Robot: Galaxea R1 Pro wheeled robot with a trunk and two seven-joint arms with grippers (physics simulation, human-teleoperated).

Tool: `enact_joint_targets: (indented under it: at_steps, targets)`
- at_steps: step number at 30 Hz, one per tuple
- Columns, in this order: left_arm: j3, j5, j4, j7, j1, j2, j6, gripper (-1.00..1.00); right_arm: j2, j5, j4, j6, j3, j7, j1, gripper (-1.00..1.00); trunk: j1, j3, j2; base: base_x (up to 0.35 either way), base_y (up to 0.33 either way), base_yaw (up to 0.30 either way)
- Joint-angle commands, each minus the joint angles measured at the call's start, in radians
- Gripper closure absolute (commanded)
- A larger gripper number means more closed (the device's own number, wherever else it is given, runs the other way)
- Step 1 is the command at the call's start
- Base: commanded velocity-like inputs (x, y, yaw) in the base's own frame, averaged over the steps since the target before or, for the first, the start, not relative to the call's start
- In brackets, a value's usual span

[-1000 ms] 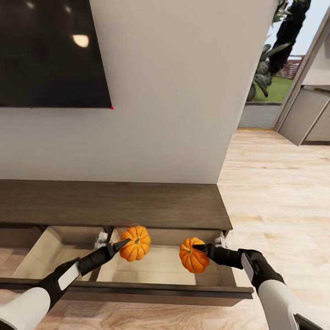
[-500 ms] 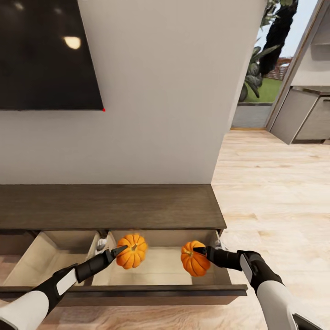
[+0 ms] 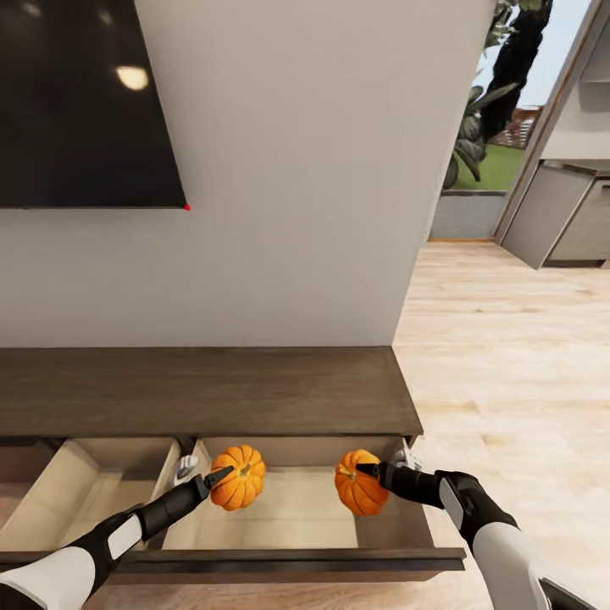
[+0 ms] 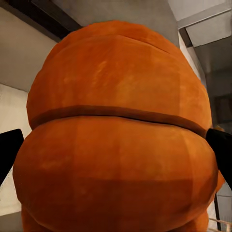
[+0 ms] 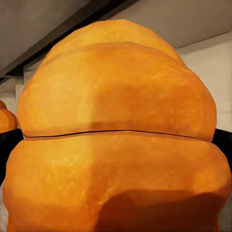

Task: Place each of the two pumpkins and all three candles from the living room inside a cabinet in the living room (use any cabinet), then make sure every cabinet is closed, and position the cauldron so it is next to a table in the living room.

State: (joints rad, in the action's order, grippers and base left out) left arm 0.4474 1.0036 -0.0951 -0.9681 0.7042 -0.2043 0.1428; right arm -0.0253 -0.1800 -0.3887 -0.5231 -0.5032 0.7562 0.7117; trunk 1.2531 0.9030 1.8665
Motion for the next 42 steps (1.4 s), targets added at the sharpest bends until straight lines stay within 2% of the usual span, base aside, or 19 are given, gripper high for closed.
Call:
enact_joint_targets:
  at_steps: [1, 13, 32, 35, 37, 42]
  targets:
    - [0.003, 0.0, 0.0, 0.0, 0.0, 0.0, 0.0, 1.0, 0.0, 0.002, 0.001, -0.002, -0.001, 0.002, 0.0, 1.0, 0.0, 0.0, 0.0, 0.049, 0.0, 0.0]
    - [0.004, 0.002, 0.004, 0.002, 0.0, -0.001, 0.0, 1.0, -0.001, -0.001, 0.034, -0.001, 0.0, -0.023, 0.0, 1.0, 0.0, 0.0, 0.0, 0.005, 0.0, 0.0]
    - [0.002, 0.0, 0.004, 0.002, -0.002, 0.001, 0.001, 1.0, -0.002, 0.002, 0.025, -0.006, 0.002, -0.037, 0.0, 1.0, 0.0, 0.027, 0.0, 0.025, 0.0, 0.0]
    - [0.001, 0.002, 0.003, 0.002, -0.002, 0.0, 0.001, 1.0, -0.002, 0.002, 0.022, -0.006, 0.013, -0.037, 0.0, 1.0, 0.0, 0.027, 0.0, 0.273, 0.0, 0.0]
    - [-0.001, 0.004, 0.001, 0.002, -0.002, 0.001, 0.0, 1.0, -0.002, 0.002, 0.021, -0.006, 0.037, -0.035, 0.0, 1.0, 0.0, 0.027, 0.0, 0.097, 0.0, 0.0]
    - [-0.001, 0.006, 0.002, 0.002, -0.002, 0.0, 0.001, 1.0, -0.002, 0.002, 0.021, -0.006, 0.045, -0.035, 0.0, 1.0, 0.0, 0.027, 0.0, 0.02, 0.0, 0.0]
